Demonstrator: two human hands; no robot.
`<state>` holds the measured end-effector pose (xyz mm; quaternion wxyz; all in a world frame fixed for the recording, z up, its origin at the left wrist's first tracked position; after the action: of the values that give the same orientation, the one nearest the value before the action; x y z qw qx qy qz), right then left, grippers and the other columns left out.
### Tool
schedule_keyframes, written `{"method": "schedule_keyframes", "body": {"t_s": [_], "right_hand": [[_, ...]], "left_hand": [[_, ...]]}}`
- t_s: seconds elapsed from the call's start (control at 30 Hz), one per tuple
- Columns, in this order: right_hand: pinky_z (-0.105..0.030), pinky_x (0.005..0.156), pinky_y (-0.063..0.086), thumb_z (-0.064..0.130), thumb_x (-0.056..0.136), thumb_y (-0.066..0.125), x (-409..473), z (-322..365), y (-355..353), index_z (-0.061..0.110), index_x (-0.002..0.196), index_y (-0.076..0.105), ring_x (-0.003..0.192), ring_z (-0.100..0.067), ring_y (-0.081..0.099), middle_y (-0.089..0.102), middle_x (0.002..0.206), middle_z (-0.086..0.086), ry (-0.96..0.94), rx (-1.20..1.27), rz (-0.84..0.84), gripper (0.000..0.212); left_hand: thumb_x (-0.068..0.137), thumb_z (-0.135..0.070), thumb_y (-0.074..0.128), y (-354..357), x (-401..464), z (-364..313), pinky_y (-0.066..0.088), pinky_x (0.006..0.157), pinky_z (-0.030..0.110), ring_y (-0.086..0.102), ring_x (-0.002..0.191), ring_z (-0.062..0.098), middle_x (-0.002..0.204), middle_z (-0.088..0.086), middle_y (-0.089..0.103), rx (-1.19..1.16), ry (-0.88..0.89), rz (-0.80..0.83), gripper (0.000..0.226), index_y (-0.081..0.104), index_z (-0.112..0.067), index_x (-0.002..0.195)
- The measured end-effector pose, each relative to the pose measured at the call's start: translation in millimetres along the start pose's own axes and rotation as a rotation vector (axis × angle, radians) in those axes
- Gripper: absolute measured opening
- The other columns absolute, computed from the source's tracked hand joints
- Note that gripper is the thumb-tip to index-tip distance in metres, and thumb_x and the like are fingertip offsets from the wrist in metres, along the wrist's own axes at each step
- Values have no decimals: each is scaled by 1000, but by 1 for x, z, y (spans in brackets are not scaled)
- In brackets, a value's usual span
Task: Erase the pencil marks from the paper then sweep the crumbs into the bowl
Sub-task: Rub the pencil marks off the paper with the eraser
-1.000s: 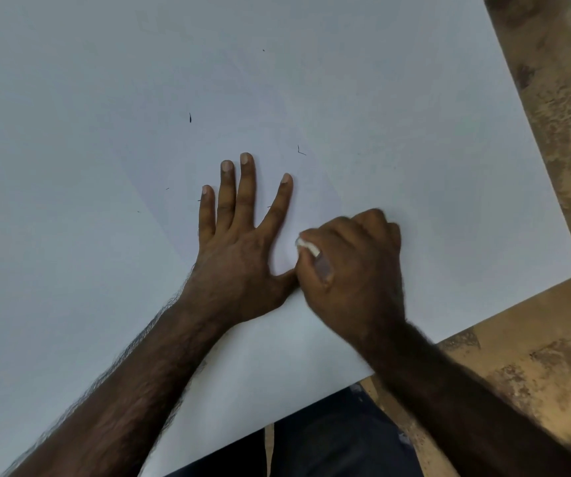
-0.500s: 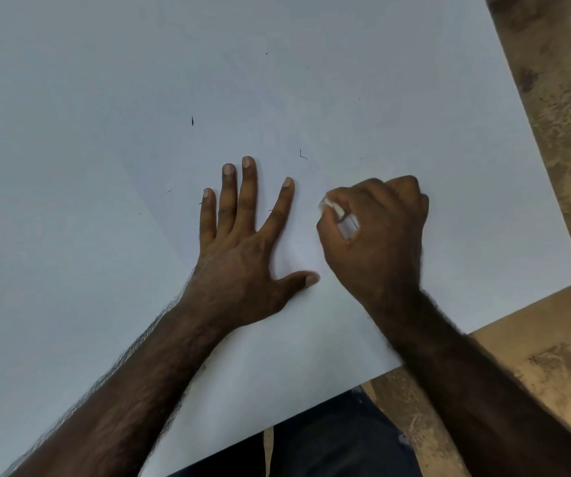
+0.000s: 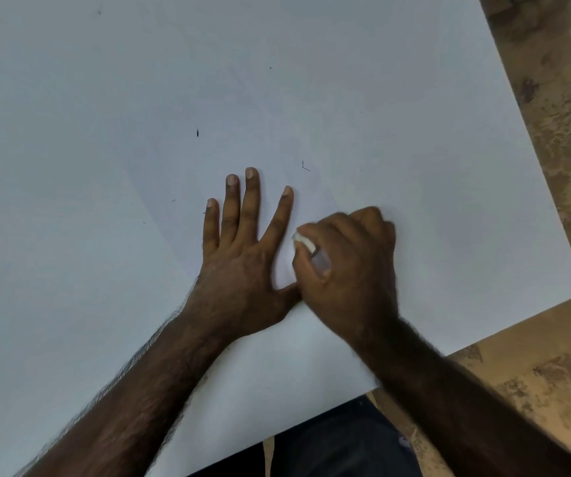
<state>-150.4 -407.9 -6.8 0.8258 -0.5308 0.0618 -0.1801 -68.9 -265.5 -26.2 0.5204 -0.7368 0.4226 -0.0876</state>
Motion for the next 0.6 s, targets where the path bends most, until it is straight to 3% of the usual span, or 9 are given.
{"method": "schedule_keyframes", "body": {"t_s": [0.1, 0.27, 0.47, 0.6], "right_hand": [[-48, 78, 50, 25, 93, 73, 5, -2, -1, 14, 102, 78, 92, -31, 63, 76, 93, -4, -70, -33, 1, 15], [-50, 80, 50, 28, 97, 72, 48, -19, 0, 12, 107, 79, 96, -31, 65, 79, 100, -4, 47, -37, -71, 20], [-46, 80, 47, 26, 94, 73, 0, -1, 2, 16, 105, 78, 96, -29, 61, 76, 99, -1, -46, 3, 8, 16], [-48, 80, 48, 26, 96, 74, 43, -10, 7, 14, 106, 79, 97, -32, 63, 78, 100, -2, -19, -13, -89, 17]], "left_hand": [[83, -87, 39, 0, 0, 0, -19, 131, 53, -36, 161, 32, 176, 12, -33, 3, -5, 3, 119, -11, -26, 173], [82, -97, 41, 0, 2, 1, -22, 130, 52, -39, 160, 32, 174, 11, -38, 45, -17, 29, 127, -16, -28, 172], [84, -87, 37, 0, 0, 0, -19, 131, 53, -36, 161, 32, 175, 11, -35, 7, -7, 7, 118, -11, -27, 173], [84, -96, 39, 0, 1, 1, -20, 131, 53, -36, 161, 33, 176, 13, -34, 32, -7, 9, 124, -11, -26, 173]]}}
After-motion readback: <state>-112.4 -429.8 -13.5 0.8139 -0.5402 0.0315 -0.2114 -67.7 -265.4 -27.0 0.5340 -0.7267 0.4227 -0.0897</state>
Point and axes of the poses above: each hand's wrist, its own x-axis towards the middle knuckle, its own y-axis out of the palm, z = x × y, the point moved 2 cm from there along x, towards the middle knuckle
